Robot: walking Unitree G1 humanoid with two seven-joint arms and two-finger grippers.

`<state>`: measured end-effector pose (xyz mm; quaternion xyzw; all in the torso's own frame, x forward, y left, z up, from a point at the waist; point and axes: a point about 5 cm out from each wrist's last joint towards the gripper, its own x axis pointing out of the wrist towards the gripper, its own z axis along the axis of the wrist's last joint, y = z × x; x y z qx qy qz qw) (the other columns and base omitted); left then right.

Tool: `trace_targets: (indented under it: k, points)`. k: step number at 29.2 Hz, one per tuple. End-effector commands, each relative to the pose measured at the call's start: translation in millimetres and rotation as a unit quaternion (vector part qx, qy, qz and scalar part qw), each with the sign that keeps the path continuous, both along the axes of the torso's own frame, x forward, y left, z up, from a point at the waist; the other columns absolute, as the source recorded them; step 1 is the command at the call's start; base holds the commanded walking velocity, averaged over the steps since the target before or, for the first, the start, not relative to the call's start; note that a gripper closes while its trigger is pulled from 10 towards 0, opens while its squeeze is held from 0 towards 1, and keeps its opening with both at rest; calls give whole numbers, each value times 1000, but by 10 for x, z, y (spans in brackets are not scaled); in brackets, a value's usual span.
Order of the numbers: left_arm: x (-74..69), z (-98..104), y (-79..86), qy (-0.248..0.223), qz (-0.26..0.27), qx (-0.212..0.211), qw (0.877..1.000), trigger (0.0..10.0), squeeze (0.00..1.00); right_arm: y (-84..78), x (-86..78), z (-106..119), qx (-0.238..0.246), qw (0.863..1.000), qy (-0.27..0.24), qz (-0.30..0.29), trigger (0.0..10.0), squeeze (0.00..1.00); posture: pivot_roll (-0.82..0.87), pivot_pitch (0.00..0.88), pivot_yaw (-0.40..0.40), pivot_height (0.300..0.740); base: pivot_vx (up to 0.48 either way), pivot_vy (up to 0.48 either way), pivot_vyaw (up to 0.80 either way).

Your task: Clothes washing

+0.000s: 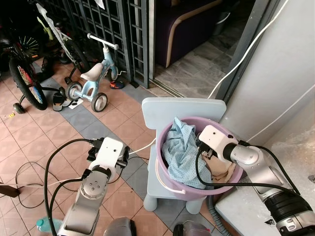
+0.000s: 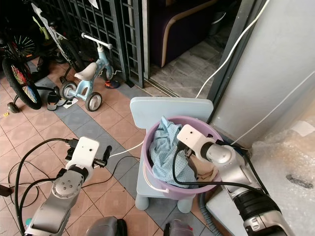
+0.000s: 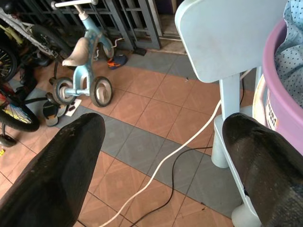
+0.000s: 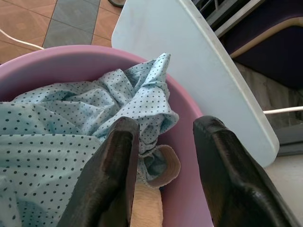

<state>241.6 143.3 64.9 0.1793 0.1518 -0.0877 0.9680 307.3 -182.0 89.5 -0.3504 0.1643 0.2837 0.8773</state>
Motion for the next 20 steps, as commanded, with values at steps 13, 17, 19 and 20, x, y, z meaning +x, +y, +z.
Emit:
trace_targets:
  k: [13, 17, 19, 20]
  points:
    - [31, 42, -24, 3, -17, 5, 1000, 10000, 0, 413, -42, -521, -45, 995, 79, 42, 10000, 1000, 48, 91, 4, 740, 0, 0, 0]
    - [28, 36, 12, 4, -15, 8, 1000, 10000, 0, 356, -77, -620, -51, 990, 127, 33, 10000, 1000, 48, 83, -2, 740, 0, 0, 0]
    - [28, 29, 17, 5, -15, 9, 1000, 10000, 0, 317, -93, -659, -58, 987, 144, 30, 10000, 1000, 48, 82, -2, 740, 0, 0, 0]
    - [30, 25, 14, 6, -15, 10, 1000, 10000, 0, 268, -106, -703, -70, 985, 157, 27, 10000, 259, 46, 79, -4, 740, 0, 0, 0]
